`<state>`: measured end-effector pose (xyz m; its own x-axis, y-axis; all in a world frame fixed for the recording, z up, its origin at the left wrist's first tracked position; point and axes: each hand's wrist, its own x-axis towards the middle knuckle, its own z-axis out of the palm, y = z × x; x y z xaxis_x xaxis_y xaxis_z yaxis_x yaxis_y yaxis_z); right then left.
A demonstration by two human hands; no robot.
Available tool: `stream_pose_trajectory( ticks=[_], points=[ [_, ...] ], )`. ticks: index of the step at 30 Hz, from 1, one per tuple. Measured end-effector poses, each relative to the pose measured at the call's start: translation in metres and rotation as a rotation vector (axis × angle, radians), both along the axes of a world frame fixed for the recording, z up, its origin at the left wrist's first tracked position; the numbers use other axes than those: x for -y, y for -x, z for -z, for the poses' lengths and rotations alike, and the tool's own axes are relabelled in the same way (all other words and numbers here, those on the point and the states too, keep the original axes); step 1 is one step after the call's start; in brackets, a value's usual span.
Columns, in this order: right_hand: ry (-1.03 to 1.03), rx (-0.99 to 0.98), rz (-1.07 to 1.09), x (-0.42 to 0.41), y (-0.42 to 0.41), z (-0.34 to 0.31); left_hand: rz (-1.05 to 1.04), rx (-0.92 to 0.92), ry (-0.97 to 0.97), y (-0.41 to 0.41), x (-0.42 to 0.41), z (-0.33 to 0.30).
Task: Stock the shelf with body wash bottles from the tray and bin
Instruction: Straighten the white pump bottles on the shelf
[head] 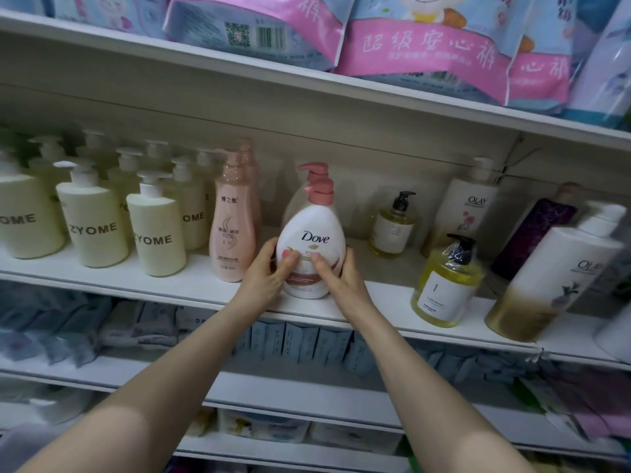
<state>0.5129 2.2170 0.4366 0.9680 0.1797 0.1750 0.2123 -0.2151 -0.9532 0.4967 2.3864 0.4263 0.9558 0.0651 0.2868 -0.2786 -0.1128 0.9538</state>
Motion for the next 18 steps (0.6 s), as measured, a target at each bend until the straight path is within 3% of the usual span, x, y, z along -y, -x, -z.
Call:
stream_pose_trajectory(
  ticks=[6,18],
  points=[
    [0.071,-0.012,-0.063,0.0056,-0.0037,0.0009,0.049,-0.001,-0.027,0.0039,-0.0042,0.0018],
    [0.129,0.006,-0.021,0.0054,-0.0065,0.0055,-0.064,0.03,-0.031,0.0039,0.0015,0.0016]
  ],
)
